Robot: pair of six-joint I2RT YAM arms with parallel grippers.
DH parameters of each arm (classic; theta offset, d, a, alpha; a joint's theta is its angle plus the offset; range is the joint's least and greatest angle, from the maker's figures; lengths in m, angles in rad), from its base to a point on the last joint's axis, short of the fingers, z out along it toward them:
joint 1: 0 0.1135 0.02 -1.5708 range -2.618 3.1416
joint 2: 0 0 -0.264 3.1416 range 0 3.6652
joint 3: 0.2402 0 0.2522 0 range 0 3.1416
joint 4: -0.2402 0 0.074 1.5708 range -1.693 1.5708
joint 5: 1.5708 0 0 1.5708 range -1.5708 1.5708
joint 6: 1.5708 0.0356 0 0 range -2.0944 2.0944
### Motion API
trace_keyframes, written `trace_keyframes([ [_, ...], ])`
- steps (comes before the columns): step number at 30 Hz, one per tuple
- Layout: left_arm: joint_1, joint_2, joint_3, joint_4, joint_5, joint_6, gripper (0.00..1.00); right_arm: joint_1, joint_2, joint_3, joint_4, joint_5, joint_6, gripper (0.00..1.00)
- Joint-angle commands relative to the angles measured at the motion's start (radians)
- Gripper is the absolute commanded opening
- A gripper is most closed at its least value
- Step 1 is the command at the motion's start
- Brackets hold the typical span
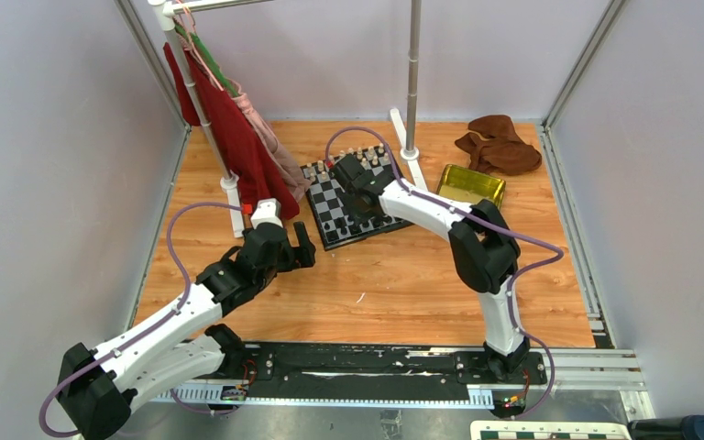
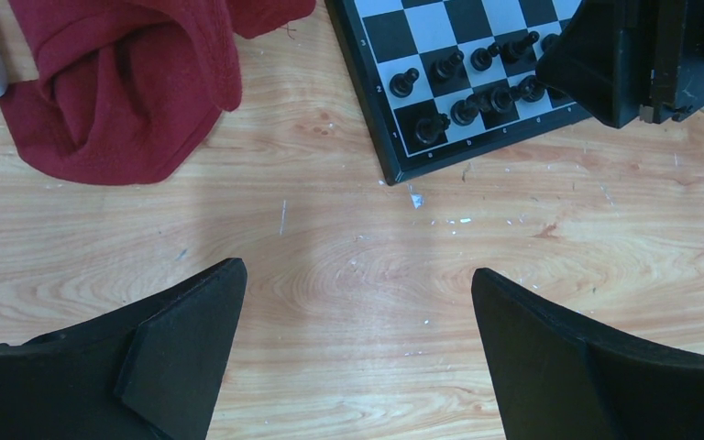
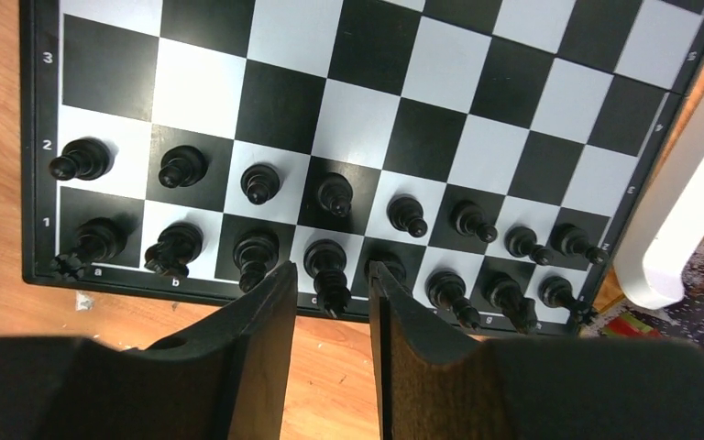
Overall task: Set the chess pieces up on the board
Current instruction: Place the chess piece on the chessboard, then reset both arms
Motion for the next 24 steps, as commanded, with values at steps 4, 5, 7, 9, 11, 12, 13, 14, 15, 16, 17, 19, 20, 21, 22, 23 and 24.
trace_keyframes([
  [4, 0.005, 0.054, 0.120, -0.015, -0.060, 0.047, 1.00, 0.000, -0.163, 0.062, -0.038, 0.023, -0.078, 0.41],
  [5, 0.005, 0.067, 0.143, -0.023, -0.075, 0.057, 1.00, -0.005, -0.188, 0.062, -0.040, 0.030, -0.083, 0.41],
  [7, 0.005, 0.087, 0.188, -0.031, -0.100, 0.077, 1.00, -0.016, -0.244, 0.051, -0.043, 0.048, -0.090, 0.41],
  [9, 0.005, 0.102, 0.232, -0.032, -0.124, 0.098, 1.00, -0.040, -0.308, 0.026, -0.043, 0.071, -0.090, 0.41],
  [11, 0.005, 0.119, 0.276, -0.035, -0.152, 0.126, 1.00, -0.068, -0.376, -0.011, -0.043, 0.092, -0.088, 0.41],
  [12, 0.006, 0.127, 0.298, -0.039, -0.167, 0.142, 1.00, -0.081, -0.426, -0.045, -0.042, 0.114, -0.087, 0.43],
  [13, 0.007, 0.134, 0.313, -0.039, -0.183, 0.155, 1.00, -0.094, -0.449, -0.067, -0.040, 0.128, -0.086, 0.46],
  [14, 0.011, 0.142, 0.328, -0.034, -0.190, 0.172, 1.00, -0.107, -0.491, -0.103, -0.032, 0.155, -0.086, 0.50],
  [15, 0.021, 0.151, 0.338, -0.027, -0.187, 0.189, 1.00, -0.119, -0.529, -0.142, -0.025, 0.181, -0.086, 0.53],
  [16, 0.034, 0.159, 0.345, -0.018, -0.175, 0.207, 1.00, -0.135, -0.565, -0.178, -0.017, 0.214, -0.084, 0.57],
  [17, 0.054, 0.171, 0.355, -0.011, -0.156, 0.220, 1.00, -0.153, -0.616, -0.217, -0.014, 0.227, -0.080, 0.61],
  [19, 0.093, 0.192, 0.369, -0.006, -0.124, 0.241, 1.00, -0.189, -0.688, -0.295, -0.008, 0.235, -0.073, 0.65],
  [20, 0.112, 0.198, 0.373, -0.005, -0.115, 0.250, 1.00, -0.205, -0.725, -0.329, -0.004, 0.250, -0.065, 0.68],
  [21, 0.129, 0.203, 0.372, -0.005, -0.106, 0.260, 1.00, -0.217, -0.759, -0.362, 0.005, 0.266, -0.058, 0.71],
  [22, 0.157, 0.203, 0.367, -0.005, -0.096, 0.261, 1.00, -0.230, -0.794, -0.393, 0.011, 0.287, -0.057, 0.74],
  [23, 0.179, 0.200, 0.360, -0.004, -0.081, 0.261, 1.00, -0.233, -0.824, -0.423, 0.016, 0.321, -0.051, 0.78],
  [24, 0.200, 0.194, 0.350, -0.001, -0.068, 0.260, 1.00, -0.234, -0.853, -0.448, 0.018, 0.357, -0.045, 0.82],
])
